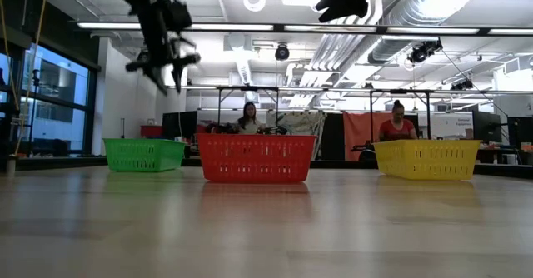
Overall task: Sort Halloween decoration
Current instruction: Put the purple skeleton toy into the green bin
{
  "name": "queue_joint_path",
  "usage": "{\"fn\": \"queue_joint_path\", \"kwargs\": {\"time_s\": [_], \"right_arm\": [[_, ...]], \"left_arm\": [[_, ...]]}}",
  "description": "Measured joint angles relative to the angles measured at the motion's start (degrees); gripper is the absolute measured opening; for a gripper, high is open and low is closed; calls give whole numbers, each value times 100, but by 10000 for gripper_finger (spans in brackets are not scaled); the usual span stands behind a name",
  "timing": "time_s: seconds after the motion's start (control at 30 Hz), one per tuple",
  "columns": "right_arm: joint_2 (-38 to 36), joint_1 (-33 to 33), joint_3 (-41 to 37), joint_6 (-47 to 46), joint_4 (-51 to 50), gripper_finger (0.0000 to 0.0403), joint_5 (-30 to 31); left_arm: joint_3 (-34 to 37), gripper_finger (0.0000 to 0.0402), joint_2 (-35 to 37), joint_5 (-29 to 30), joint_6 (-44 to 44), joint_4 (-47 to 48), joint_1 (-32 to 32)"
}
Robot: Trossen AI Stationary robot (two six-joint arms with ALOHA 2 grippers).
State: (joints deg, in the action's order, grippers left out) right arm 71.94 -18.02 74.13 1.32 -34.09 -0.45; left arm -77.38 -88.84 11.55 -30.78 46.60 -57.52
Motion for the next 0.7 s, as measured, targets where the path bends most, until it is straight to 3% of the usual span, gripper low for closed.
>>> {"fn": "queue_joint_path", "kwargs": {"time_s": [0.13,0.33,0.7], "right_arm": [[0,2,0,11,0,222,0],[0,2,0,3,-137,222,0],[4,4,2,57,-508,222,2]], "left_arm": [[2,156,-570,3,-1383,61,-289],[19,156,-1214,212,-2643,462,-358],[1228,156,-954,0,-4421,330,-317]]}}
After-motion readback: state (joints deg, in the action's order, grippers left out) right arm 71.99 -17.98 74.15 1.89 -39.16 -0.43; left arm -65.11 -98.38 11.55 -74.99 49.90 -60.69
